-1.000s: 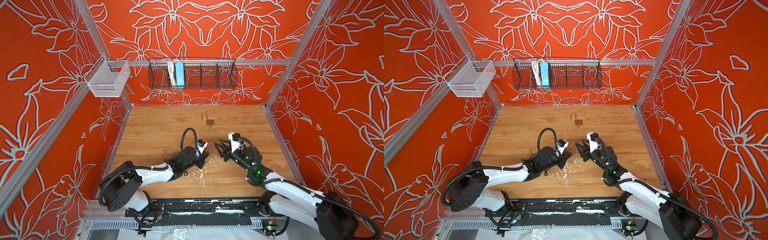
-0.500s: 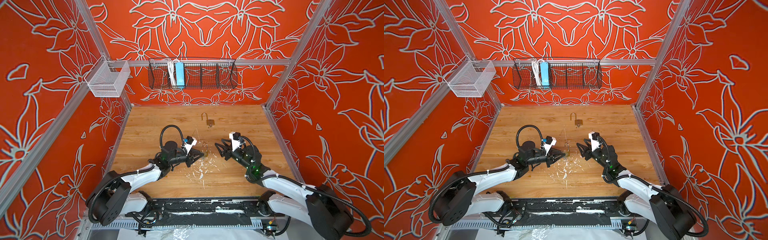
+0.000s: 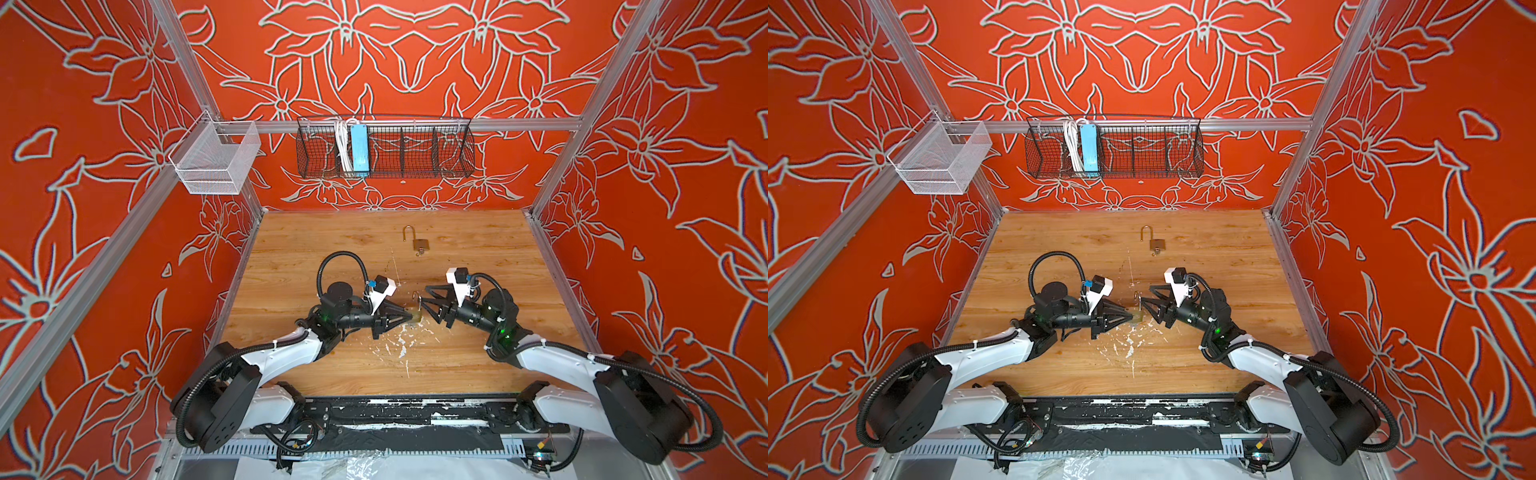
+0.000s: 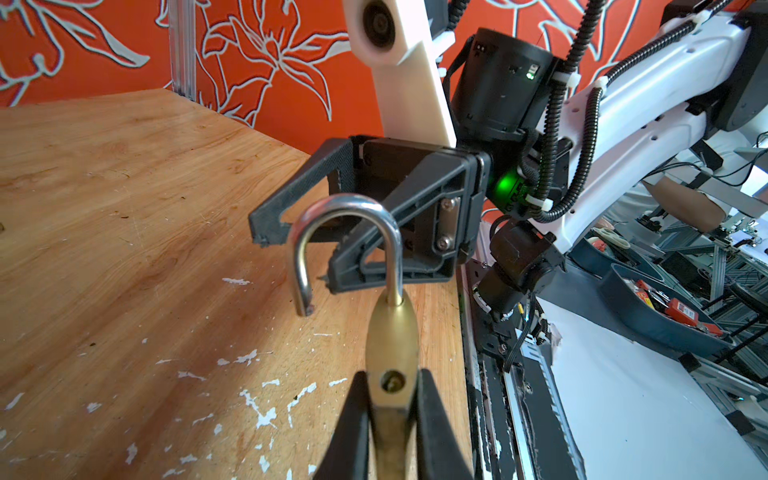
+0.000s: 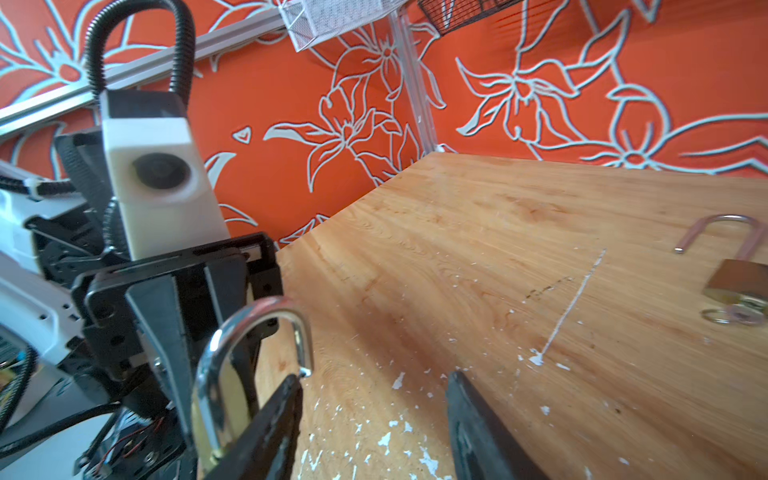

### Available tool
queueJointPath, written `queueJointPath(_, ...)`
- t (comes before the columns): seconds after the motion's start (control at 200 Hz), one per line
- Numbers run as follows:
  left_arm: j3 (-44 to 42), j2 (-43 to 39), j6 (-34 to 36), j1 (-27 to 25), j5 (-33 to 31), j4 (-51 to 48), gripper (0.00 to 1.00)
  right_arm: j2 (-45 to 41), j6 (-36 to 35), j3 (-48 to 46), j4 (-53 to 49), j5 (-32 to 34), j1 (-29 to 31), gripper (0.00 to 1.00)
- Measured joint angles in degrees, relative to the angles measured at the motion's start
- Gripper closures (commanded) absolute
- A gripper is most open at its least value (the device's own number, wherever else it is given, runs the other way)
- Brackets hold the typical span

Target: Unlock with the key

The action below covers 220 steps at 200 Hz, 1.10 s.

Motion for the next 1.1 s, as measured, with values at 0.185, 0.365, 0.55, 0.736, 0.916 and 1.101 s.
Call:
queueJointPath(0.185, 0.0, -0.2, 0.0, 0.0, 0.2, 0.0, 1.0, 1.2, 1.0, 0.9, 1.8, -4.1, 0.0, 0.49)
queueJointPath(0.365, 0.0, -0.2, 0.0, 0.0, 0.7, 0.0, 1.0, 1.2, 1.7, 1.1, 2.4, -6.1, -0.2, 0.54)
queueJointPath(0.55, 0.4, 1.0, -1.0, 0.0, 3.6, 0.4, 1.0, 1.3, 2.3, 1.7, 2.6, -7.3, -0.2, 0.57)
queueJointPath(0.736, 1.1, 2.5, -2.2, 0.0, 5.8, 0.7, 1.0, 2.0, 2.6, 1.7, 2.6, -7.4, -0.2, 0.71)
queueJointPath(0.916, 1.4, 2.8, -3.0, 0.0, 6.2, 0.9, 1.0, 2.2, 3.0, 2.1, 2.0, -7.2, -0.2, 0.78)
queueJointPath(1.101, 1.4, 2.8, -3.1, 0.0, 3.5, 0.6, 1.0, 1.8, 2.0, 3.1, -1.5, -4.7, -0.1, 0.88)
